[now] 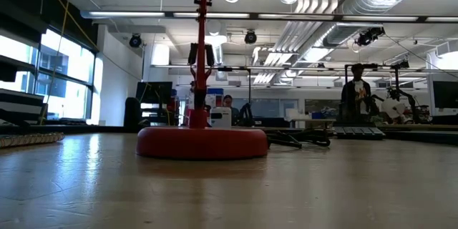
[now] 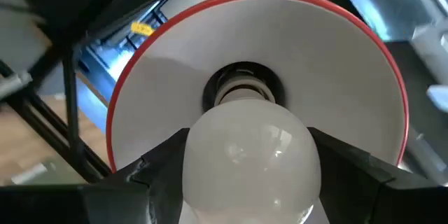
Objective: Screw lightbulb
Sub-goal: Insert the white lightbulb into the red lamp
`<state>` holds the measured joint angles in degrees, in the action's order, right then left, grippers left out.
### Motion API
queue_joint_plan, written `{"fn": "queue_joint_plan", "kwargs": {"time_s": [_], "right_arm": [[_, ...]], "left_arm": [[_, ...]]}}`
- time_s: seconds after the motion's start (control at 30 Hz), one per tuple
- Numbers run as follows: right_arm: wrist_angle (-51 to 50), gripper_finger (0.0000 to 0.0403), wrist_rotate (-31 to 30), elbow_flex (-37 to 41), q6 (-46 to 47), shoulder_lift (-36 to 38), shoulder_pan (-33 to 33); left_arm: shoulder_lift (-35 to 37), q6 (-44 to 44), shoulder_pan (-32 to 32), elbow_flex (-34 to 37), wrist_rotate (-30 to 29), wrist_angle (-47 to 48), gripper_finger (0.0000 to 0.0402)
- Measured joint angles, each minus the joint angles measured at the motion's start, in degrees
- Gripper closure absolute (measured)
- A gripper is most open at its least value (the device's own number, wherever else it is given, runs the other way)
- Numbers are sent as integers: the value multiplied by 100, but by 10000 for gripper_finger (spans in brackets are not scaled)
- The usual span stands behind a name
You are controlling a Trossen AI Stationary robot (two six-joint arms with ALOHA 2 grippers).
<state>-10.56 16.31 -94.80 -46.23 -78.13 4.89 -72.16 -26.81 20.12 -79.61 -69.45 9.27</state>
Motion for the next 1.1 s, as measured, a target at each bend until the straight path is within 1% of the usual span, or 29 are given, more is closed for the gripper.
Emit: {"fn": "queue_joint_plan", "kwargs": {"time_s": [0.17,0.43,0.8,1.1], "right_arm": [[3,155,-375,0,746,0,-239],[10,155,-641,0,2105,0,-588],[14,155,-728,0,4059,0,-807],[23,155,-679,0,6894,4,-806]], "left_arm": [[0,7,0,2,-4,58,402],[0,4,0,1,-3,107,402],[0,4,0,2,2,169,402],[0,5,0,2,5,491,402]]}}
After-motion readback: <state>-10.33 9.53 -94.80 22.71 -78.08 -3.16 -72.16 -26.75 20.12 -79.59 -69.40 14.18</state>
